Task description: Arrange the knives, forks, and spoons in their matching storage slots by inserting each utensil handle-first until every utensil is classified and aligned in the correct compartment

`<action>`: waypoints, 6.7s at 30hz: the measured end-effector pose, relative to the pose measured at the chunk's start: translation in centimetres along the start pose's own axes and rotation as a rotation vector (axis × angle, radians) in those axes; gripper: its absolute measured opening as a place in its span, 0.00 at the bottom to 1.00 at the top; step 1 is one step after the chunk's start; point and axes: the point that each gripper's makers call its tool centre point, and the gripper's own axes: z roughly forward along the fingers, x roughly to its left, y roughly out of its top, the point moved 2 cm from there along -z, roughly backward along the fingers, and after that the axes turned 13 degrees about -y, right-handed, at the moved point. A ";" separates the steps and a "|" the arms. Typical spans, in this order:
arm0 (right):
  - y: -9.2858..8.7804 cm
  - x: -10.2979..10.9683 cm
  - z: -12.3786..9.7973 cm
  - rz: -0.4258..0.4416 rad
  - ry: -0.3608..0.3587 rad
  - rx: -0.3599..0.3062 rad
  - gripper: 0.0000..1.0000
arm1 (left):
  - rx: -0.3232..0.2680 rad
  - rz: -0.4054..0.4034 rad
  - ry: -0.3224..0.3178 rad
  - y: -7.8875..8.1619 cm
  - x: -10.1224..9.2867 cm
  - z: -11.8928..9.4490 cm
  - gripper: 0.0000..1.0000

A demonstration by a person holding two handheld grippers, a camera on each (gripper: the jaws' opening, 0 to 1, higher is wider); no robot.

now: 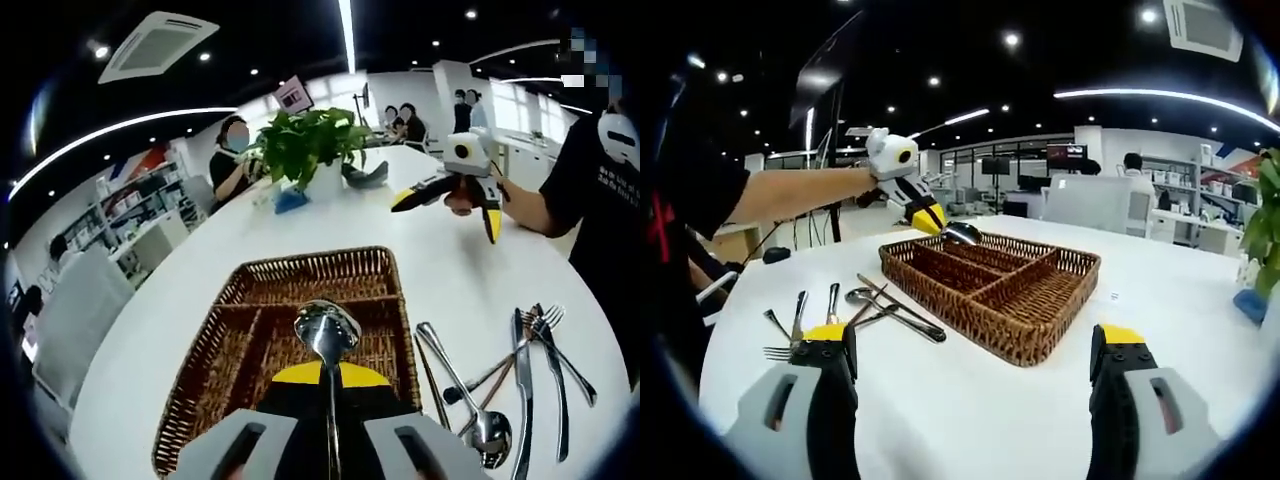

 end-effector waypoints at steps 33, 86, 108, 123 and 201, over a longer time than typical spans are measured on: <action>-1.7 -0.7 1.0 -0.025 -0.010 0.053 0.99 | 0.079 0.049 0.025 -1.3 12.2 1.9 0.00; -2.3 -1.4 1.1 -0.030 -0.026 0.070 0.99 | 0.081 -0.003 0.017 -6.2 15.0 6.0 0.01; -2.8 -1.3 1.3 -0.040 -0.024 0.090 0.99 | 0.126 0.076 0.061 -7.2 15.8 6.4 0.02; -2.9 -1.3 1.4 -0.023 -0.023 0.085 0.99 | -0.066 0.004 0.156 -3.5 15.1 2.6 0.25; 2.7 -0.1 -0.5 -0.036 -0.049 -0.047 0.99 | -0.393 -0.303 0.522 -11.3 -14.7 -10.0 1.00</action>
